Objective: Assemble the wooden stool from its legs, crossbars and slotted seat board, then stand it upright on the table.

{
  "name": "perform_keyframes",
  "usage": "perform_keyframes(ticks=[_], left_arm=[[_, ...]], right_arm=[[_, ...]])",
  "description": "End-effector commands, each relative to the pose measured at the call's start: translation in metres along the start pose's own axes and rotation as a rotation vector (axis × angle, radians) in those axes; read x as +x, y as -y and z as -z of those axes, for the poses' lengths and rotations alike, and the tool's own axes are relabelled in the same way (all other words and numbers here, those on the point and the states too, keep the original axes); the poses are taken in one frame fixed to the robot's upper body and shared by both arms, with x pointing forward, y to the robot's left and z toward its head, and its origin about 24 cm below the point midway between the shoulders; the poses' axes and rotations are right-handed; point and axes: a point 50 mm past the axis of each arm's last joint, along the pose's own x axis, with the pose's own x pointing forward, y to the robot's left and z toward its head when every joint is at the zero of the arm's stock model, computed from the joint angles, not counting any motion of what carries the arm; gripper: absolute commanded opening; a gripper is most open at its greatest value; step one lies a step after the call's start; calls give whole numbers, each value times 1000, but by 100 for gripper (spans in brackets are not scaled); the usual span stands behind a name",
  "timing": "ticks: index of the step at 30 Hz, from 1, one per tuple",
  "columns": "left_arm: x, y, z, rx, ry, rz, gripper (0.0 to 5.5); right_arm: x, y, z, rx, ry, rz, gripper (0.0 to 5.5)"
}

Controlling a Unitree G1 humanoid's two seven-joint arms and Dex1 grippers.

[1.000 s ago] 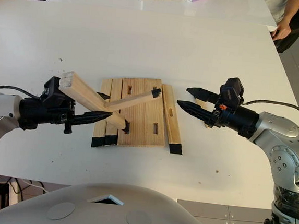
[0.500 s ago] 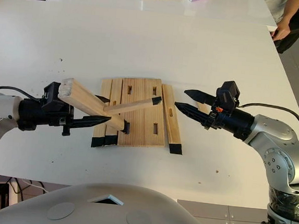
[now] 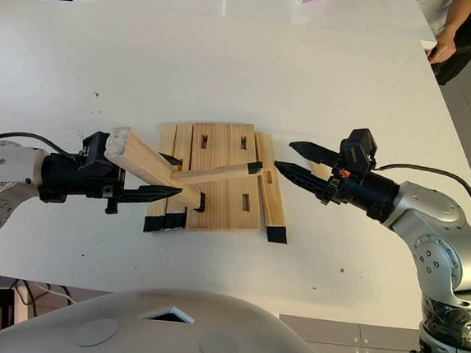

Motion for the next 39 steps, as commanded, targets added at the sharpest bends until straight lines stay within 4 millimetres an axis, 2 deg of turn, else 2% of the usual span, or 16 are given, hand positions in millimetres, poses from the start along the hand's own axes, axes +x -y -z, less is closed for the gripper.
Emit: perform_keyframes(ticks=[1,7,9,13,18,23,31,36,37,39], left_arm=[[-1,-3,15,-4,-91,-3,205],[0,-19,32,32,-212,-47,205],[4,-18,39,17,-244,-34,205],[9,-12,53,-75,-248,5,205],[10,-20,63,-214,-190,3,205],[15,-30,73,-213,-229,5,205],[20,-29,77,-111,-351,76,205],[18,-30,78,-135,-353,50,205],[17,-33,76,-137,-347,27,240],[17,-36,72,-143,-324,9,264]], right_arm=[[2,0,-2,-8,0,-11,290],[4,-2,1,-10,-10,-21,290],[6,-2,1,-11,-13,-25,290],[8,-1,1,-11,-23,-37,290],[9,-2,2,-11,-41,-52,290],[11,0,1,-16,-48,-64,290],[12,-1,2,-10,-49,-68,290],[11,-1,3,-6,-41,-63,290],[11,-1,3,-5,-40,-62,290],[11,-1,3,-6,-39,-60,290]])
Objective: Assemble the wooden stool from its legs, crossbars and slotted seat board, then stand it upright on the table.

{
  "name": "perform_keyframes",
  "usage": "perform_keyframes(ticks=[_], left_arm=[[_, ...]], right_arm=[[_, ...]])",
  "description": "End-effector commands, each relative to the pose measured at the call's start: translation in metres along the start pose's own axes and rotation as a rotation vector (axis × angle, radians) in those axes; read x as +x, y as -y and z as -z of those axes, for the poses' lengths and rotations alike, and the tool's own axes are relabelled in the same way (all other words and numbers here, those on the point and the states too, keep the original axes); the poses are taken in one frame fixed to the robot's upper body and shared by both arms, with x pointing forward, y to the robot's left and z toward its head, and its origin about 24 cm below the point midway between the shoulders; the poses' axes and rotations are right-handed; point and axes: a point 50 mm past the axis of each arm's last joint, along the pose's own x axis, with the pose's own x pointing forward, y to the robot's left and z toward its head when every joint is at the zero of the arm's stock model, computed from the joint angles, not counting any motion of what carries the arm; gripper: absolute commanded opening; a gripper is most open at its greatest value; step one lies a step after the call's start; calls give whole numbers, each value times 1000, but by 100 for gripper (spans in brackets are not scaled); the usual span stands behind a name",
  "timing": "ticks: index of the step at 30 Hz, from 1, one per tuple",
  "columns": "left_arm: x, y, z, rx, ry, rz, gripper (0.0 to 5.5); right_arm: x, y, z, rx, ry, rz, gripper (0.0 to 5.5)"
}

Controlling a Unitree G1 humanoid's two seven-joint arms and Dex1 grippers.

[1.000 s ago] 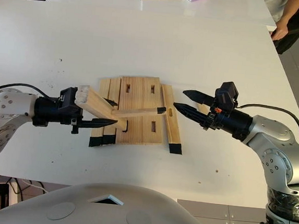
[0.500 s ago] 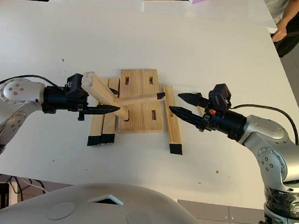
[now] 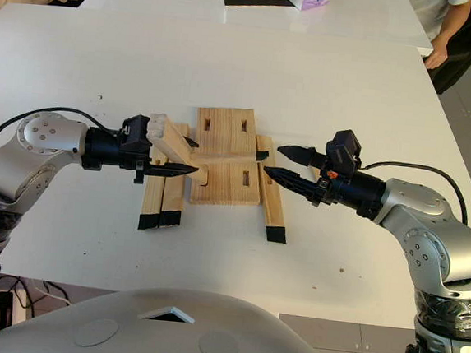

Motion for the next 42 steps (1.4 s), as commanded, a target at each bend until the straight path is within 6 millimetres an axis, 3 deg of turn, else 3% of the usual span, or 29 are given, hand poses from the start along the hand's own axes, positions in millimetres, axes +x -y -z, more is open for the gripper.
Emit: perform_keyframes(ticks=[1,5,12,17,21,24,35,42], left_arm=[[-3,10,36,-186,-138,-17,277],[-13,9,44,-232,-157,-91,350],[-30,34,43,-310,-184,-257,350],[-29,67,49,-442,-257,-499,350],[-26,76,51,-528,-289,-584,350],[-27,77,58,-548,-346,-618,350],[-63,57,72,-560,-475,-636,350],[-58,49,95,-672,-466,-672,350]], right_arm=[[-2,1,-2,-13,-4,12,290],[-4,1,-3,-9,4,24,290],[-14,-5,-1,-4,13,74,290],[-32,-7,2,7,26,170,290],[-39,-11,4,14,32,213,290],[-36,-11,4,8,35,211,290],[-34,-19,11,24,51,242,290],[-30,-19,12,24,50,247,290]])
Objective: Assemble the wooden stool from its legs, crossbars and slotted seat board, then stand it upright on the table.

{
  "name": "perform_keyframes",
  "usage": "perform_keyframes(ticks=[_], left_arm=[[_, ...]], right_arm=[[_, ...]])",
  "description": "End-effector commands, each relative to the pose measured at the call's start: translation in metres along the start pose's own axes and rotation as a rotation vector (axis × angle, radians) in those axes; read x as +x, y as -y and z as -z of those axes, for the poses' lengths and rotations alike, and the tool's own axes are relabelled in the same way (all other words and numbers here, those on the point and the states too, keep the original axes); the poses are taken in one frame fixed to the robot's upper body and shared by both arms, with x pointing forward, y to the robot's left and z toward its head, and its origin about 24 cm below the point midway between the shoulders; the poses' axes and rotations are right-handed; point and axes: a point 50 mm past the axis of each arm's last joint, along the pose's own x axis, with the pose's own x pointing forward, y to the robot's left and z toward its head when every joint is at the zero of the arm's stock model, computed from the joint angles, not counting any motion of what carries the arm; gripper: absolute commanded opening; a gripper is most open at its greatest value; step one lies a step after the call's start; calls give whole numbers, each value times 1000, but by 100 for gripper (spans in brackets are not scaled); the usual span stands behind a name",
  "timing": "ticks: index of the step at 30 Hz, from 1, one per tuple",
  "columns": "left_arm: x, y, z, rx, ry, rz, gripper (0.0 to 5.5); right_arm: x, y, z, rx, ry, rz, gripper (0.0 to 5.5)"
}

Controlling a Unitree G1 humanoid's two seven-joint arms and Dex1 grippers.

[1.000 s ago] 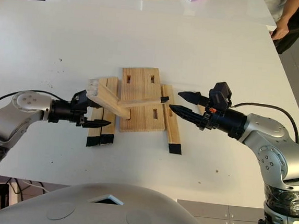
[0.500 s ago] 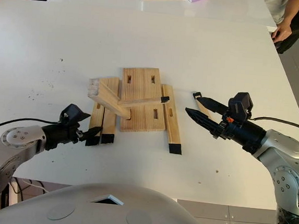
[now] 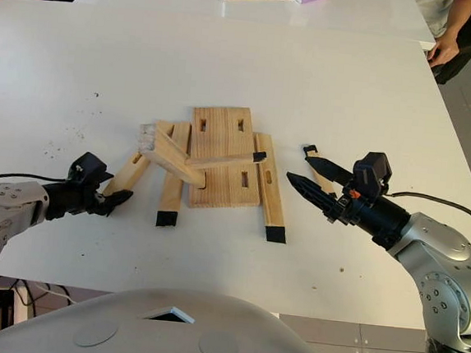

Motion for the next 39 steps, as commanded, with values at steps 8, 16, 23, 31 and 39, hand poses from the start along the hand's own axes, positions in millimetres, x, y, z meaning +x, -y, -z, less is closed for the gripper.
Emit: perform_keyframes(ticks=[8,16,23,31,39], left_arm=[[18,-5,23,-108,-19,13,237],[-6,-28,-59,-149,443,35,205],[-76,-25,-148,-45,955,205,205],[-122,50,-170,224,1072,725,205],[-113,72,-161,218,956,910,205]], right_arm=[[1,6,-7,-26,9,7,290],[-2,18,-20,-53,55,42,290],[-5,29,-61,-65,179,8,290],[-1,-23,-151,6,452,-474,290],[31,-60,-162,78,294,-759,370]])
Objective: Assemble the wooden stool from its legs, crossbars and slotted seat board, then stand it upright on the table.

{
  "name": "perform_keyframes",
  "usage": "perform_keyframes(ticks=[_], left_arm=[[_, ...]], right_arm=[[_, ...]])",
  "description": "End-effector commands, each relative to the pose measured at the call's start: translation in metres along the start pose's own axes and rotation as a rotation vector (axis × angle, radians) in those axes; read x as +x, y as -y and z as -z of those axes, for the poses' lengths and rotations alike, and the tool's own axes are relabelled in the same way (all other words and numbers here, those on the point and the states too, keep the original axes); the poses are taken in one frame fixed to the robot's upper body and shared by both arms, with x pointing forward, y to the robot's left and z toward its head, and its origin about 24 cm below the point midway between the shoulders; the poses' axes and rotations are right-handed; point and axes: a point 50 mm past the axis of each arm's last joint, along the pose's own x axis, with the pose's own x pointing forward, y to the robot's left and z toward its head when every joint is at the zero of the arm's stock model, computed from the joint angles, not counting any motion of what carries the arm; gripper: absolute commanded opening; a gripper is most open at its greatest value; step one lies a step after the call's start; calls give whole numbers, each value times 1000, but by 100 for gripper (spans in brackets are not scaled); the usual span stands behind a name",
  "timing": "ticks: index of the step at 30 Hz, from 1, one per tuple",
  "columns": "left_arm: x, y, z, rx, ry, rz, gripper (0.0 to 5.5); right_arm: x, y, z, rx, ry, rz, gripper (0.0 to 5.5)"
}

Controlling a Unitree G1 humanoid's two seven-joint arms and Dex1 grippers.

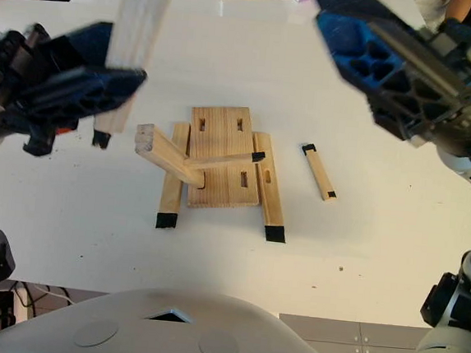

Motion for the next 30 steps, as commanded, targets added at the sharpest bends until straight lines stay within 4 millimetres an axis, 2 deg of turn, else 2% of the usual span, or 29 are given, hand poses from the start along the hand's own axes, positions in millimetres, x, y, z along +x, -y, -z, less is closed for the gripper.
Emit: perform_keyframes(ticks=[1,8,15,26,30], left_arm=[[5,2,4,-22,-56,42,205],[6,5,16,-28,-143,73,205],[8,4,20,-34,-160,84,205],[11,4,22,-60,-155,104,205],[10,5,24,-60,-166,104,205]], right_arm=[[20,-1,5,34,-104,-69,370],[29,1,9,28,-143,-95,370],[33,0,11,18,-174,-116,370],[29,-2,24,-22,-271,-158,218],[27,-1,21,-43,-267,-149,209]])
